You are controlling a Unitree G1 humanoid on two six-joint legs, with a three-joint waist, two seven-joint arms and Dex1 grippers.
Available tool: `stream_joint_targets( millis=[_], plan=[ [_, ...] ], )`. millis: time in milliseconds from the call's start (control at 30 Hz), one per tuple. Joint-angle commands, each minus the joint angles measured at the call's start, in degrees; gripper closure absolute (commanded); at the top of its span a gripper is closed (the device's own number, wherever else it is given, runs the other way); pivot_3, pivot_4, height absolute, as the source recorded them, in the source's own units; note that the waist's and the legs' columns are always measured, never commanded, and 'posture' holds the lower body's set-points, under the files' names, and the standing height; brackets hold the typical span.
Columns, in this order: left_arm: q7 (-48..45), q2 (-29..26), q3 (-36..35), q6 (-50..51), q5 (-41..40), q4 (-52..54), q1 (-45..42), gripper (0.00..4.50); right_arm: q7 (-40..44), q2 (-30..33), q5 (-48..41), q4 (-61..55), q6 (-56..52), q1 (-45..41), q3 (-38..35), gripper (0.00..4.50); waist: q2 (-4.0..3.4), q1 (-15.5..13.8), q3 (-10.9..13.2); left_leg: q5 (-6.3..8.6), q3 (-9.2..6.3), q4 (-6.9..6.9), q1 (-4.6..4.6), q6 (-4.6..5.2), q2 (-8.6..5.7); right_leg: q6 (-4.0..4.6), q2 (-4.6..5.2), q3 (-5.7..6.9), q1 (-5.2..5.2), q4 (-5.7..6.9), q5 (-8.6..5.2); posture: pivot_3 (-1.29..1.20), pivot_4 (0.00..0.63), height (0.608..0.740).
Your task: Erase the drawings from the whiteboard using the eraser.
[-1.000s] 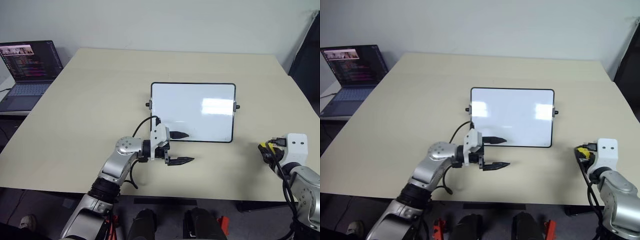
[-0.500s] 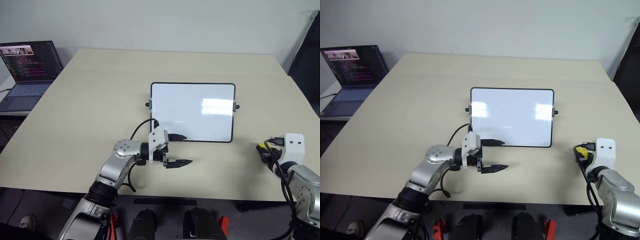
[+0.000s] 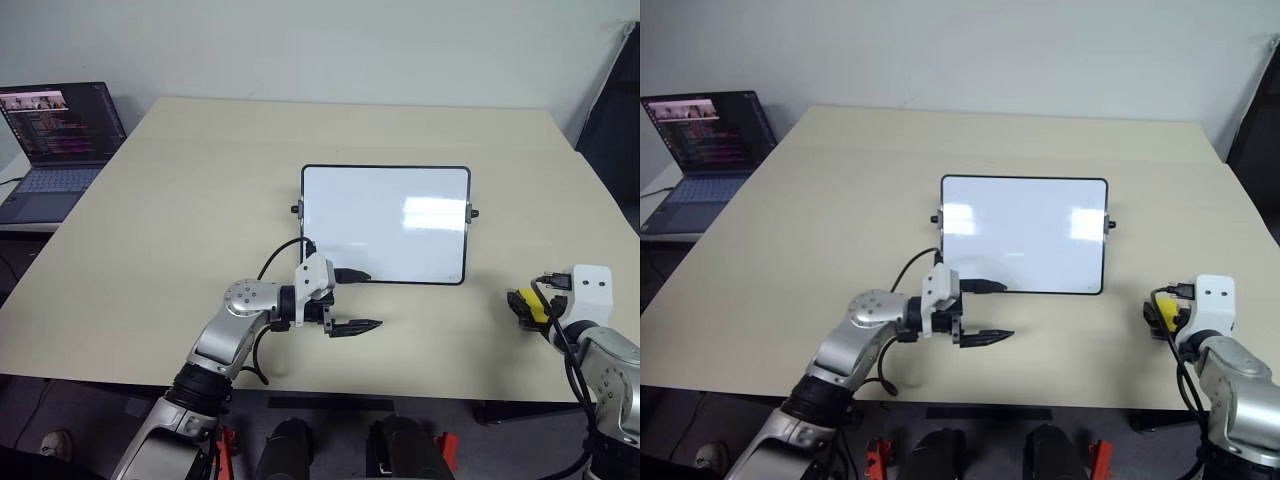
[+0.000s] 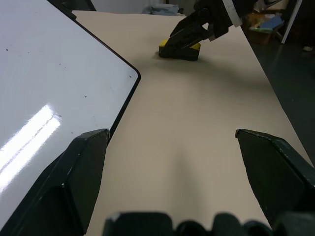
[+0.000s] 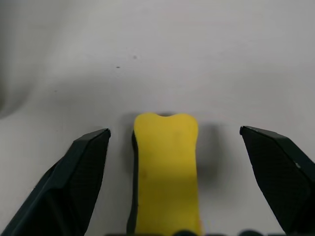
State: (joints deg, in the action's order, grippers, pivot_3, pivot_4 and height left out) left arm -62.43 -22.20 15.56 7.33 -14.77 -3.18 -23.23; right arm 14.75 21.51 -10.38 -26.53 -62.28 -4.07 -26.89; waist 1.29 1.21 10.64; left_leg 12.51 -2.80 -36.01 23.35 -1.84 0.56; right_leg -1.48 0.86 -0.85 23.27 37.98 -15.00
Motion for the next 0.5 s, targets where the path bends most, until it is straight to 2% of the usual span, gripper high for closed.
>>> stream_joint_targets(
  millis=[33,167,333,400,500],
  plan=[
    [2.27,-0.19,-2.00,0.50,-0.70,4.11,0.97,0.00,-0.82,0.51,-1.24,-2.24,0.55,-0.92,-2.22,0.01,0.00,0.15,0.00,0.00,0.00,0.00,0.00,0.00,0.00,0.00,0.00,0.00,0.00,0.00,0.00,0.00,0.150,0.740],
    [9.59,-0.82,-4.29,2.13,1.49,8.32,5.36,0.00,-1.65,-1.96,-4.39,-7.39,-0.93,-1.22,-6.13,0.01,-0.04,0.36,-0.02,0.00,-0.01,0.01,0.00,0.00,0.08,0.00,0.00,-0.04,0.00,0.01,0.00,0.00,0.150,0.740],
    [23.19,2.50,-9.29,9.78,1.35,17.19,13.15,0.00,-3.68,-5.52,-5.09,-15.79,2.50,3.21,-5.67,0.01,-0.06,0.40,-0.04,0.00,-0.05,0.01,-0.05,0.00,0.16,0.00,0.02,-0.09,-0.04,0.03,0.00,0.00,0.150,0.740],
    [28.97,3.91,-10.26,10.43,3.90,19.80,16.40,0.00,-4.02,-8.52,-5.04,-17.69,6.04,7.19,-4.29,0.01,-0.06,0.29,-0.04,0.00,-0.10,0.00,-0.07,0.00,0.20,0.00,0.04,-0.11,-0.08,0.04,0.00,0.00,0.150,0.740],
    [36.18,5.39,-10.40,10.49,8.39,22.12,20.83,0.00,-1.66,-12.94,-5.01,-17.21,17.75,13.80,-1.43,0.01,-0.13,0.25,-0.09,0.00,-0.08,0.01,-0.09,0.00,0.21,-0.01,0.12,-0.16,-0.09,0.02,-0.01,0.00,0.150,0.740]
  ],
)
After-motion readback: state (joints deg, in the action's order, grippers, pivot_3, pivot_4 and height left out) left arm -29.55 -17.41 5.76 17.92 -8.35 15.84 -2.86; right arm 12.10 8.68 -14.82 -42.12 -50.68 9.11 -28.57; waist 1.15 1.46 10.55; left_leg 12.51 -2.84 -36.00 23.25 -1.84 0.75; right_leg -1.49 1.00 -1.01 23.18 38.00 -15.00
